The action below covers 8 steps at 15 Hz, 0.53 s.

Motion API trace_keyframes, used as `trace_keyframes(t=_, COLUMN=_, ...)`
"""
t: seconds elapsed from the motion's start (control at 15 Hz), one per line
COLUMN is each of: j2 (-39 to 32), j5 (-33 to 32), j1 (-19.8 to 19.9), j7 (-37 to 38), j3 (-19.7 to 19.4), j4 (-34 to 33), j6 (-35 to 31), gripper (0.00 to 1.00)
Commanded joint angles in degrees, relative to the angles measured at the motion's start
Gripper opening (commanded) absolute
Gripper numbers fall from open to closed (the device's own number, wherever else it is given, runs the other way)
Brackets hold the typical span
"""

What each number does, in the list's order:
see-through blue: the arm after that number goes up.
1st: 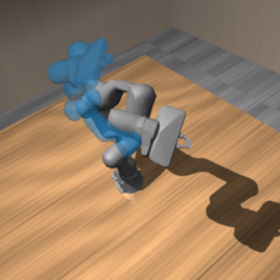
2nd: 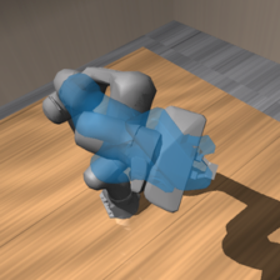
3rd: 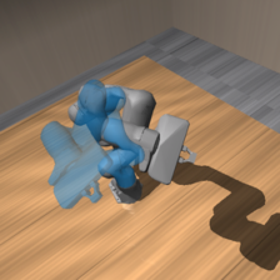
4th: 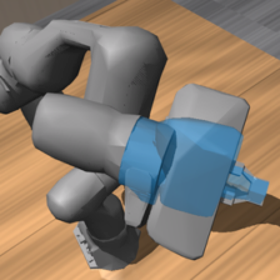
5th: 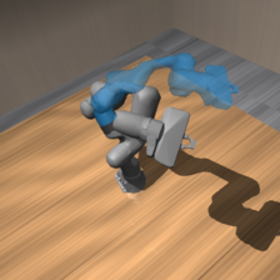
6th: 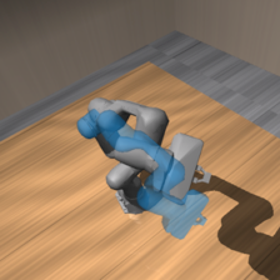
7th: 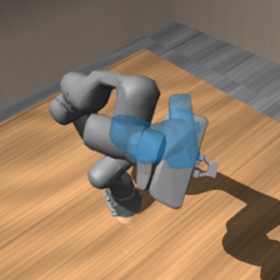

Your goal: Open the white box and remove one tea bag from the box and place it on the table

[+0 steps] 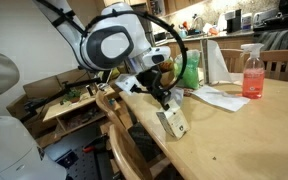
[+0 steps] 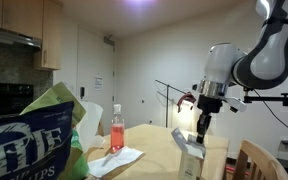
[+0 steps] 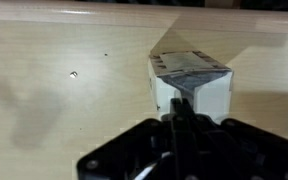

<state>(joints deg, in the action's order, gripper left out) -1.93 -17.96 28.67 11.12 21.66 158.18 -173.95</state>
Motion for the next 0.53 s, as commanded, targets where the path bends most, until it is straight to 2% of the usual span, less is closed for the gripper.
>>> trace_keyframes(t=0.0, j2=6.54, j5=4.68, j1=-4.45, j7=-1.49, j3=-3.10, j4=1.96, j6=5.00, gripper=0.00)
trace_keyframes(t=0.07, j2=6.48, j5=5.54, j1=-6.54, j7=-2.04, j3=-4.73, j4=0.81, j6=6.86, gripper=0.00)
trace_keyframes(t=0.13, j2=3.33, j5=3.83, j1=-6.02, j7=-1.49, j3=-4.85, j4=0.71, j6=3.23, gripper=0.01)
trace_keyframes(t=0.47, j2=4.84, j5=4.01, j1=-6.03, j7=-1.49, j3=-4.80, j4=0.58, j6=4.95, gripper=0.01)
